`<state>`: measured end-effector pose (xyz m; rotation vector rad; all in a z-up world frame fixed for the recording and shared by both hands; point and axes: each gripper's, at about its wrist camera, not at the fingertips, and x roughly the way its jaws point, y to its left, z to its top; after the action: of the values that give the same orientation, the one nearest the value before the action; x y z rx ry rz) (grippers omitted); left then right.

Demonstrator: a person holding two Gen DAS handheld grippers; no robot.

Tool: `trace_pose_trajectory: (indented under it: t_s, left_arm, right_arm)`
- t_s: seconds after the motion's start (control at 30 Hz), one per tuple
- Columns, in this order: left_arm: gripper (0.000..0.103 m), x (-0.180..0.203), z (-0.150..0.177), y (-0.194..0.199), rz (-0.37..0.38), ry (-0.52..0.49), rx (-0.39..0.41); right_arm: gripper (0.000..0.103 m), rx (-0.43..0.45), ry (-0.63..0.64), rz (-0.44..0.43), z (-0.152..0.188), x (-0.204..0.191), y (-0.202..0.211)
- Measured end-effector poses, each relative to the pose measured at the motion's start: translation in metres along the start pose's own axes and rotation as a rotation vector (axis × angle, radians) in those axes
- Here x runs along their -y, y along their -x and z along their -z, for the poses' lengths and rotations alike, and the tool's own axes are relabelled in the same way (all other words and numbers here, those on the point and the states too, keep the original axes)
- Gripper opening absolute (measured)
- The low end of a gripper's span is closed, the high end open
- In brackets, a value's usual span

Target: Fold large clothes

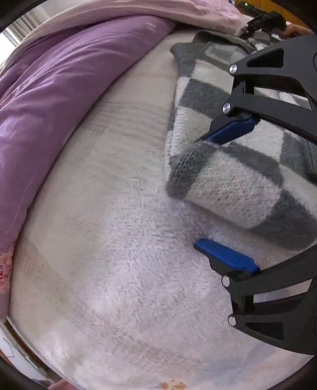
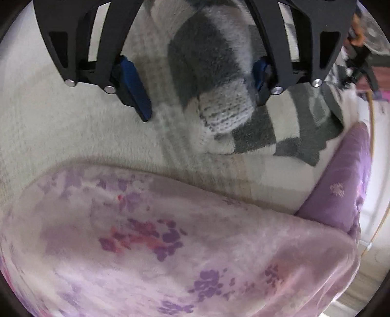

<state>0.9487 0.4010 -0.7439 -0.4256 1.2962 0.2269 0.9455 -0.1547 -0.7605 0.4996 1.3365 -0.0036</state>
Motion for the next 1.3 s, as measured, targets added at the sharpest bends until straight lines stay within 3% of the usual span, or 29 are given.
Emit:
trace_pose_trajectory:
  t_s: [0.03, 0.07, 0.1, 0.13, 0.33, 0.43, 0.63, 0.73, 0.8, 0.87, 0.9, 0.93, 1.1, 1.2, 1.3]
  left_arm:
    - [0.055, 0.002, 0.002, 0.002, -0.011, -0.012, 0.014]
    - [0.028, 0.006, 0.006, 0.007, 0.036, -0.033, 0.035]
    - [0.025, 0.009, 0.009, 0.011, 0.043, -0.045, 0.046]
    - [0.02, 0.012, 0.011, 0.016, 0.034, -0.054, 0.061]
    - [0.017, 0.012, 0.045, 0.092, 0.129, -0.123, 0.227]
    - [0.017, 0.004, 0.084, 0.143, 0.192, -0.145, 0.299]
    - [0.017, -0.029, 0.174, 0.207, 0.208, -0.155, 0.325]
    - [0.019, -0.067, 0.212, 0.22, 0.194, -0.107, 0.288]
    - [0.029, -0.089, 0.239, 0.219, 0.156, -0.052, 0.259]
    - [0.056, -0.117, 0.266, 0.211, 0.142, 0.034, 0.2]
    - [0.063, -0.128, 0.279, 0.205, 0.156, 0.093, 0.161]
    - [0.071, -0.139, 0.295, 0.199, 0.169, 0.153, 0.125]
    - [0.074, -0.171, 0.353, 0.186, 0.153, 0.298, 0.045]
    - [0.074, -0.178, 0.373, 0.193, 0.209, 0.398, 0.083]
    - [0.077, -0.175, 0.38, 0.21, 0.284, 0.459, 0.176]
  right_arm:
    - [0.046, 0.014, 0.03, 0.027, 0.001, -0.004, 0.001]
    - [0.037, 0.024, 0.052, 0.021, 0.002, -0.007, 0.003]
    - [0.023, 0.031, 0.059, 0.003, 0.004, -0.009, 0.005]
    - [0.021, 0.049, 0.066, 0.008, 0.006, -0.013, 0.01]
    - [0.018, 0.231, 0.122, -0.061, 0.039, -0.033, 0.081]
    - [0.018, 0.306, 0.164, -0.105, 0.075, -0.042, 0.126]
    - [0.019, 0.363, 0.188, -0.124, 0.169, -0.023, 0.198]
    - [0.024, 0.331, 0.14, -0.104, 0.219, -0.001, 0.214]
    - [0.03, 0.294, 0.128, -0.05, 0.247, 0.013, 0.217]
    - [0.045, 0.259, 0.108, 0.025, 0.275, 0.028, 0.217]
    - [0.052, 0.209, 0.058, 0.018, 0.288, 0.041, 0.213]
    - [0.057, 0.161, -0.006, -0.02, 0.301, 0.055, 0.209]
    - [0.067, 0.086, -0.258, -0.139, 0.353, 0.096, 0.207]
    - [0.07, 0.099, -0.399, -0.261, 0.369, 0.107, 0.207]
    - [0.07, 0.13, -0.53, -0.409, 0.371, 0.107, 0.2]
